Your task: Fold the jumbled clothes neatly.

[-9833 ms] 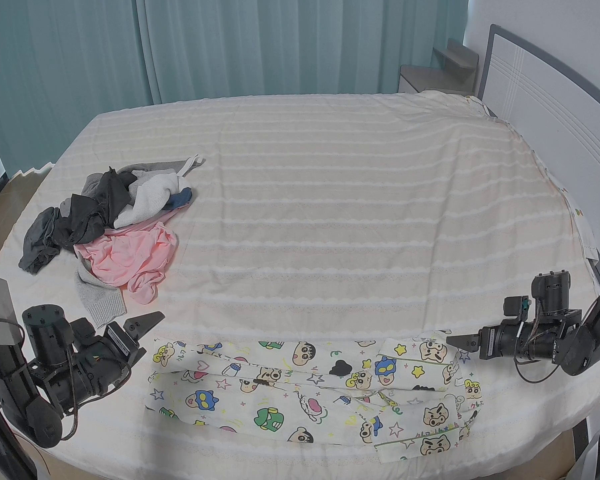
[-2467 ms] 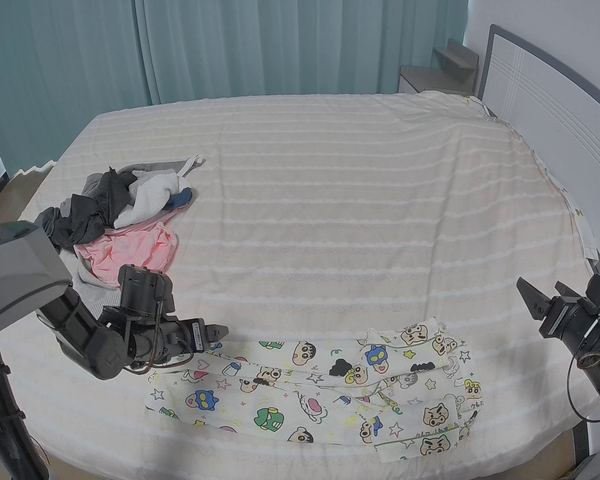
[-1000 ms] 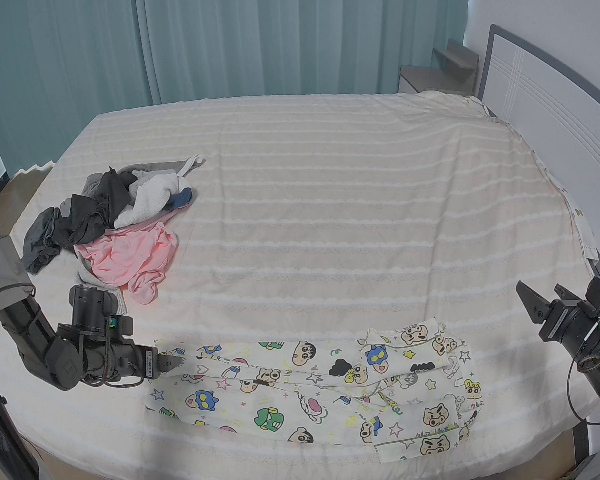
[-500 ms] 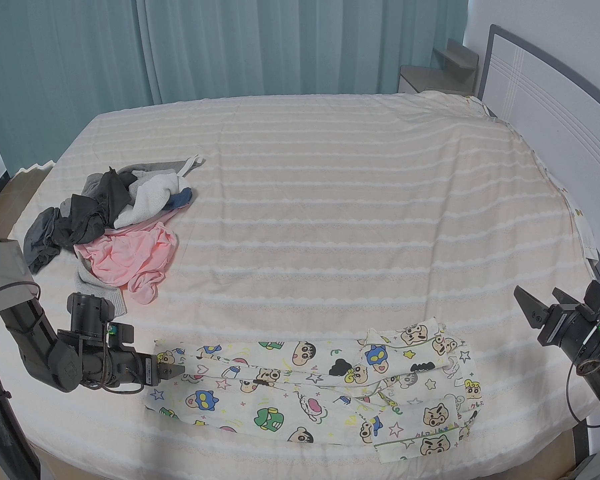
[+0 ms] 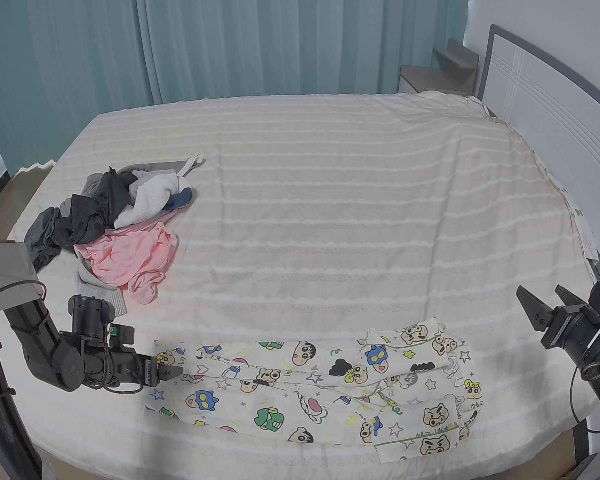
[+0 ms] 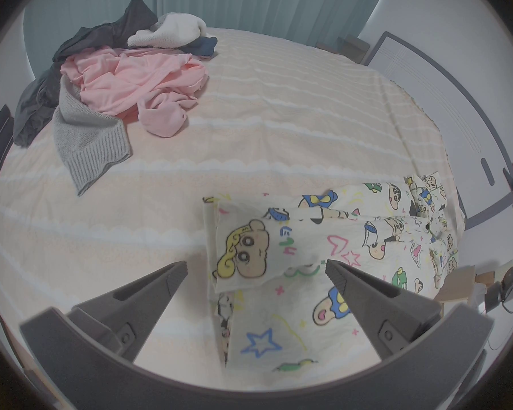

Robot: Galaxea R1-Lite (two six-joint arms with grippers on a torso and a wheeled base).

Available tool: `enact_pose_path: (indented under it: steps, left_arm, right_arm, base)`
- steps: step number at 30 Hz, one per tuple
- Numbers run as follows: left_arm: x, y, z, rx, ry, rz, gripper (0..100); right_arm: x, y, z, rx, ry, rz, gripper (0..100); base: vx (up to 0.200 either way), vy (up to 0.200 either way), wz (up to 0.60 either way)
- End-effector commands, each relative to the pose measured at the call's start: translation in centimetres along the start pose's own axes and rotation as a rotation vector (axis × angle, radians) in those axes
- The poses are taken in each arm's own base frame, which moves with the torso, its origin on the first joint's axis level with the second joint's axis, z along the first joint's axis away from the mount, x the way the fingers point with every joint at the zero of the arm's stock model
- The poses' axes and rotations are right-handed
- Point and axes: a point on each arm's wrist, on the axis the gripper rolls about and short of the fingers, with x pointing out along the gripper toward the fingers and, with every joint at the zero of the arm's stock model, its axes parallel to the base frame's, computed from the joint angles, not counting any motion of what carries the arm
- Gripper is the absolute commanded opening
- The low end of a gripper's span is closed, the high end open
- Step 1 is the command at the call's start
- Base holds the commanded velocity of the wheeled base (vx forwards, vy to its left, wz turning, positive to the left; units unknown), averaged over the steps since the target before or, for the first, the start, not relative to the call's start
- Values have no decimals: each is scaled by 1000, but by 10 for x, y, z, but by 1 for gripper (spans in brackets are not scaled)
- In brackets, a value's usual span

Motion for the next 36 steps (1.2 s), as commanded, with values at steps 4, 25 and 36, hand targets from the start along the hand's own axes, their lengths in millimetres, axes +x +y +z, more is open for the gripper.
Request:
enact_pose_path:
  steps: [4, 25, 36]
  left_arm:
    - [27, 8, -7, 2, -5, 2, 100]
    - [37, 7, -18, -1, 9, -83, 100]
    - [43, 2, -18, -11, 20, -137, 100]
  right_arm:
    - [-8, 4, 2, 0, -19, 36, 100]
    - [-2, 5, -7, -2, 43, 36, 100]
    - [-3, 9, -9, -4, 53, 65, 100]
  base:
    - [0, 0, 0]
    - [0, 0, 0]
    - [0, 0, 0]
